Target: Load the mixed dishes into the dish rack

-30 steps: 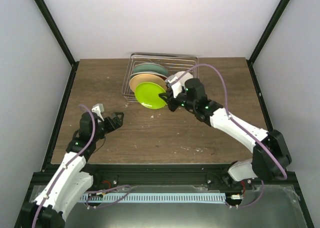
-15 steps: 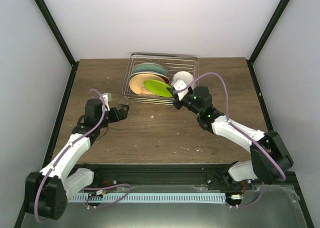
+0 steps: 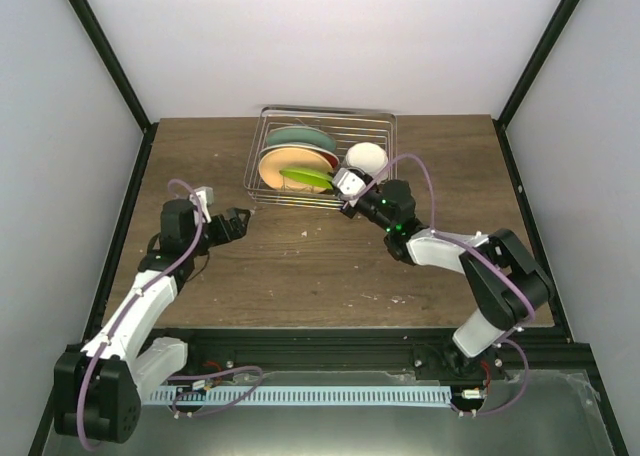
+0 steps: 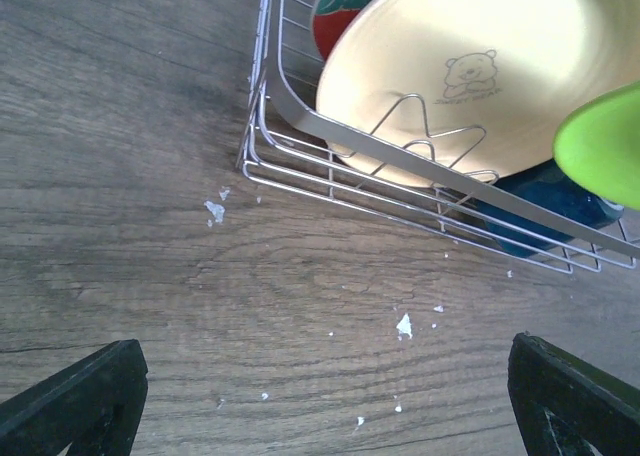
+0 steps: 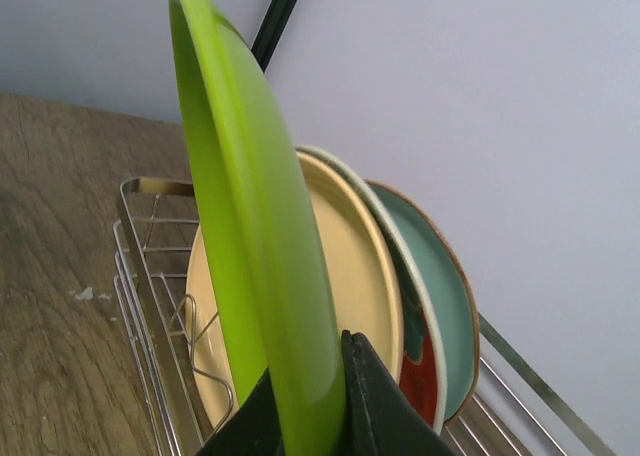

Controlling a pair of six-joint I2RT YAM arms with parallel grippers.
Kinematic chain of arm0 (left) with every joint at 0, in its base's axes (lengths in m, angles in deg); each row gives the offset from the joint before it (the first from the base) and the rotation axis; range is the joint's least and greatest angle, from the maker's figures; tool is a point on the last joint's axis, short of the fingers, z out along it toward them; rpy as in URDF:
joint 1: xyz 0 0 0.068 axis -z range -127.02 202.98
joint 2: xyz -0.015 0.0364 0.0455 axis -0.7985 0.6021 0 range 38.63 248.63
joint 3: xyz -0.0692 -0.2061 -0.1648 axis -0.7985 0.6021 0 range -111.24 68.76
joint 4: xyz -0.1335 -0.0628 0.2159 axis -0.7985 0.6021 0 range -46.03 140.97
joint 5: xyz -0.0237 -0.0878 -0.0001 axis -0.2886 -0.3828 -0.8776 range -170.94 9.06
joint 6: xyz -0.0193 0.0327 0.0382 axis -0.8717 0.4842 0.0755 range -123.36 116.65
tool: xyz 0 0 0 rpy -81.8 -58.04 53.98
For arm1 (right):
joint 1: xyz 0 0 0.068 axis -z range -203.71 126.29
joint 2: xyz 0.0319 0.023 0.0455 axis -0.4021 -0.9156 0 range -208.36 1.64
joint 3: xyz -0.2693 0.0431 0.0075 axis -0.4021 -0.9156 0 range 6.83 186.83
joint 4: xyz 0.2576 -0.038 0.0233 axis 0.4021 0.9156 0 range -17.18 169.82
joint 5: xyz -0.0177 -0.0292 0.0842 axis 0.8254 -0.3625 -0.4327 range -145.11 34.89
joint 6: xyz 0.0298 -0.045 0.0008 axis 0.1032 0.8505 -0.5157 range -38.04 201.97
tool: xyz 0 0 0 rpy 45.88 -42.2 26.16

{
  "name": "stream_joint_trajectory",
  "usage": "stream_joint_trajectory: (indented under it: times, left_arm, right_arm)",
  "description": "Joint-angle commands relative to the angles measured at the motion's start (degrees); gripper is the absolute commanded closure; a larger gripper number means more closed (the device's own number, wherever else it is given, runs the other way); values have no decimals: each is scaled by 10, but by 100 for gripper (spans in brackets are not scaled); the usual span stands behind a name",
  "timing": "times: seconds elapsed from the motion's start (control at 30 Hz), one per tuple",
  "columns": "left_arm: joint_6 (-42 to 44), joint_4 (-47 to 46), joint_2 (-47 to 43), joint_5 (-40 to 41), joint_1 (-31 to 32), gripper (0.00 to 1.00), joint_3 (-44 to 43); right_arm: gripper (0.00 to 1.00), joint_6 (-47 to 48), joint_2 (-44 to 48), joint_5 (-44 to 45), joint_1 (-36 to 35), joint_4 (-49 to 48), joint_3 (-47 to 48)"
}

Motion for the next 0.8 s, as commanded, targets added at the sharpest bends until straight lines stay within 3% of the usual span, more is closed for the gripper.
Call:
stream_joint_trajectory:
  times: [0.0,0.77]
  left_arm:
    - [9,-17,-6,-15,-12,0,10]
    - [5,-33,23,-15,-23,0,0]
  right_arm:
    - [99,31,-38,-16,7,-91,21]
    - [99,29,-150,-69,15,-55,103]
